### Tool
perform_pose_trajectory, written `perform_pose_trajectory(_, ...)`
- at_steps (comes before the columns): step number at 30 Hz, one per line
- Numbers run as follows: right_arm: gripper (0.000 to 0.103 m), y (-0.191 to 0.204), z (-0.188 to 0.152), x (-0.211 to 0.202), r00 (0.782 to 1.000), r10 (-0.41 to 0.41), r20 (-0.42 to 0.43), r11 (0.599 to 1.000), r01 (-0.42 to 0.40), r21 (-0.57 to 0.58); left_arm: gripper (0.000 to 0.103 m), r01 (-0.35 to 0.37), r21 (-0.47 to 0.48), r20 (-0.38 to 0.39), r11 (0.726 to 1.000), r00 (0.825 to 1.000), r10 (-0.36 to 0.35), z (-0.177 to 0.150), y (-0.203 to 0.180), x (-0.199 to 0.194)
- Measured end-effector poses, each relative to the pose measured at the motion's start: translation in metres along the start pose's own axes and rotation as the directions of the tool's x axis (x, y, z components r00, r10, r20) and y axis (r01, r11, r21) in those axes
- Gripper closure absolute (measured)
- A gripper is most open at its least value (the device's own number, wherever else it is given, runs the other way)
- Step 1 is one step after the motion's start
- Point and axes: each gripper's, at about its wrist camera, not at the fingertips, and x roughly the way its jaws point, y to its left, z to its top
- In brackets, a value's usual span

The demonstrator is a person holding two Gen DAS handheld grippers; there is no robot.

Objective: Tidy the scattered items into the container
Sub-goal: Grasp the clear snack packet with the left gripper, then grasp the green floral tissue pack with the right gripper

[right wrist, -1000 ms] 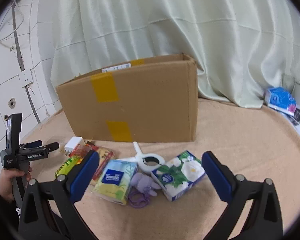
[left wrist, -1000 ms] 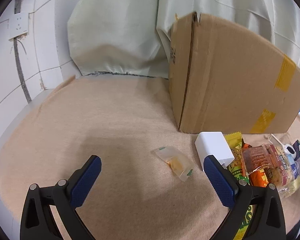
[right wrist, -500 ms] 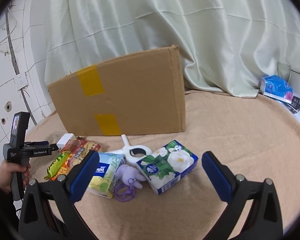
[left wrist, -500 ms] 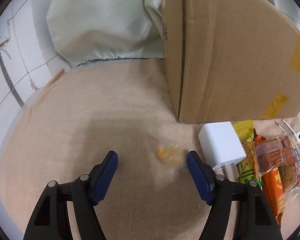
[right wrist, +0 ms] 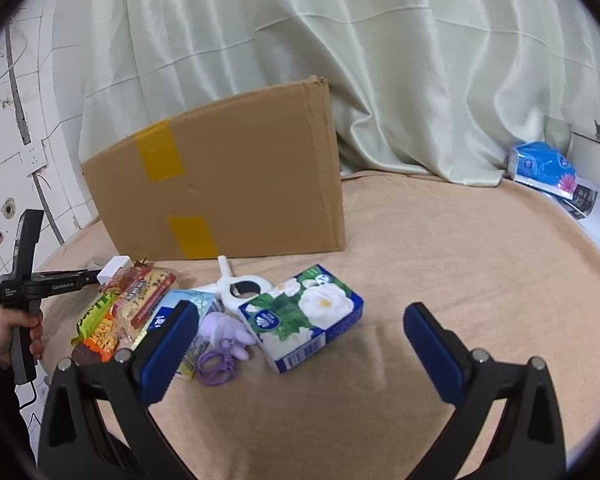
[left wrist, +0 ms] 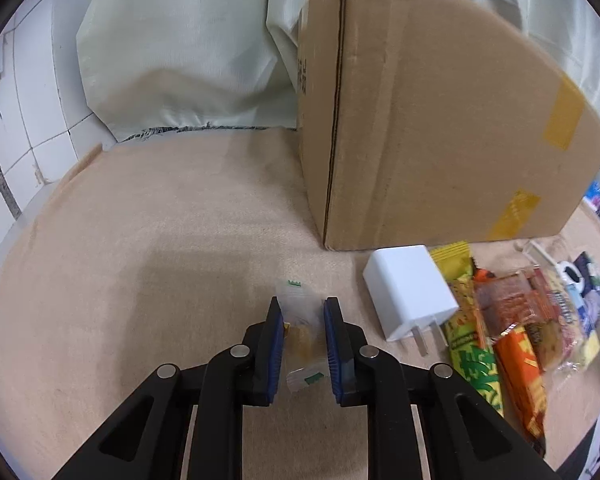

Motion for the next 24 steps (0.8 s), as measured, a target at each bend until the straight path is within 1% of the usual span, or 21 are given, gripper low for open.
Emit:
perform_pose_trajectory(3,0.000,-0.001,-0.001,0.001,1.000,0.001,-0.005,1.000,-0.001,-0.027,0.083,0.001,-0.007,0.015,1.000,1.000,-0.001,0.000,0.001,-0.003)
perform_pose_trajectory(5,0.000,-0.004,-0.001,0.004,1.000,-0.005,-0.014,0.999,0.005,-0.042,0.083,0.023,-0.017,0.024,1.000,0.999,-0.023,-0.001,0.003,-0.004)
perform_pose_trajectory(8,0.000,-0.007,-0.004,0.008,0.999,0.015,-0.047,0.997,-0.019,-0.069,0.083,0.027,-0.023,0.004,0.999,1.000,-0.027,-0.004,0.001,0.003)
perform_pose_trajectory(10,0.000,-0.006,-0.006,0.008,0.999,0.006,-0.051,0.994,-0.012,-0.109,0.083,0.031,-0.023,0.014,0.999,0.999,-0.031,-0.004,0.002,0.001)
perform_pose_trajectory(12,0.000,-0.005,-0.007,0.011,0.998,0.000,-0.064,0.988,-0.010,-0.153,0.083,0.034,-0.022,0.008,0.999,0.999,-0.033,-0.005,0.002,0.002)
perform_pose_trajectory(14,0.000,-0.003,-0.009,0.016,0.996,0.010,-0.090,0.980,-0.028,-0.199,0.083,0.034,-0.021,0.011,0.999,0.999,-0.034,-0.006,0.001,0.001)
perform_pose_trajectory(15,0.000,-0.002,-0.009,0.021,0.994,0.017,-0.110,0.971,-0.042,-0.233,0.083,0.034,-0.022,0.014,0.999,0.999,-0.033,-0.006,0.000,0.001)
perform_pose_trajectory(17,0.000,0.000,-0.008,0.028,0.991,0.005,-0.133,0.957,-0.043,-0.286,0.083,0.035,-0.022,0.014,0.999,0.999,-0.034,-0.006,0.001,0.000)
perform_pose_trajectory(19,0.000,0.004,-0.004,0.036,0.988,0.001,-0.157,0.929,-0.059,-0.364,0.083,0.037,-0.026,0.015,0.999,0.999,-0.037,-0.007,0.001,0.000)
perform_pose_trajectory(20,0.000,0.006,-0.002,0.040,0.986,0.004,-0.165,0.919,-0.069,-0.388,0.083,0.039,-0.026,0.017,0.999,0.999,-0.038,-0.007,0.001,-0.001)
perform_pose_trajectory(22,0.000,0.006,0.003,0.049,0.984,-0.027,-0.177,0.904,-0.052,-0.425,0.083,0.039,-0.028,0.017,0.999,0.999,-0.038,-0.007,0.000,0.000)
perform_pose_trajectory(24,0.000,0.005,0.006,0.056,0.981,-0.011,-0.192,0.892,-0.077,-0.444,0.083,0.042,-0.030,0.017,0.999,0.999,-0.041,-0.006,0.000,0.000)
